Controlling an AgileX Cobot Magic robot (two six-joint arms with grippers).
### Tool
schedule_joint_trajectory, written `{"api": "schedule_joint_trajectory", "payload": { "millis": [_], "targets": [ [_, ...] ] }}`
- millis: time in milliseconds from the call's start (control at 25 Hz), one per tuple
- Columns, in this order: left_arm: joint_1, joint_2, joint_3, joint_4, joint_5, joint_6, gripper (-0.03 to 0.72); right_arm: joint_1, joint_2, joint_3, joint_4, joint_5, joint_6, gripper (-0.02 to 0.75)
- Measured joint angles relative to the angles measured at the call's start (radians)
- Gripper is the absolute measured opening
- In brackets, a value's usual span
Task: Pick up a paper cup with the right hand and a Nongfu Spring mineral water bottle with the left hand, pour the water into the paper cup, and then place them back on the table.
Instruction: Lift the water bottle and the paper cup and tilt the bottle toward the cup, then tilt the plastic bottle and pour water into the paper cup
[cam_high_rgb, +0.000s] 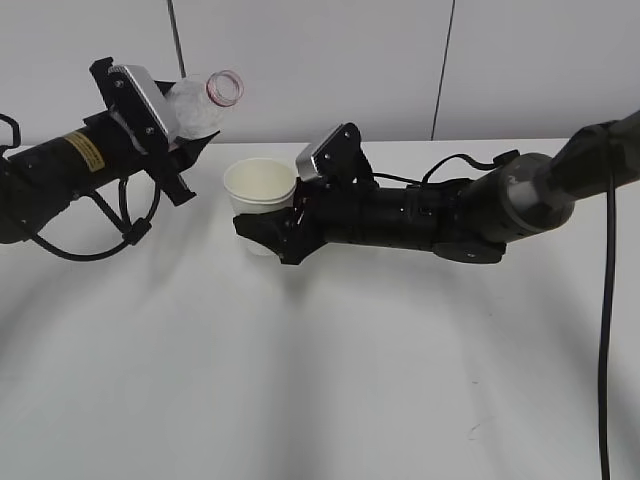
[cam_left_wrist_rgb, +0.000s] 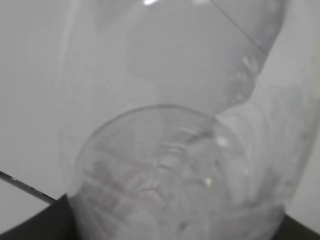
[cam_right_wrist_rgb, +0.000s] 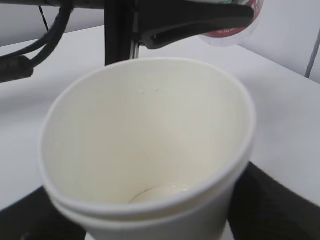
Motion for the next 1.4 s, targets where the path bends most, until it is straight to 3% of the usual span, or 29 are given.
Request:
{"api": "schedule_joint_trajectory", "payload": {
  "millis": [520,960,1400],
  "targets": [
    [0.0,0.0,-0.004,-0.023,-0.017,0.278,0.398,0.0,0.0,0.0,-0.03,-0.038,0.064,0.54],
    [0.0,0.0,-0.004,-0.06,-0.018,0.32,0.398,0.0,0.0,0.0,-0.074,-0.049,-0.005,0.54],
    [0.0,0.011,-0.004,-0.053,-0.03,0.384,0.398,0.0,0.0,0.0,-0.005,-0.049,-0.074,0.54]
  ]
}}
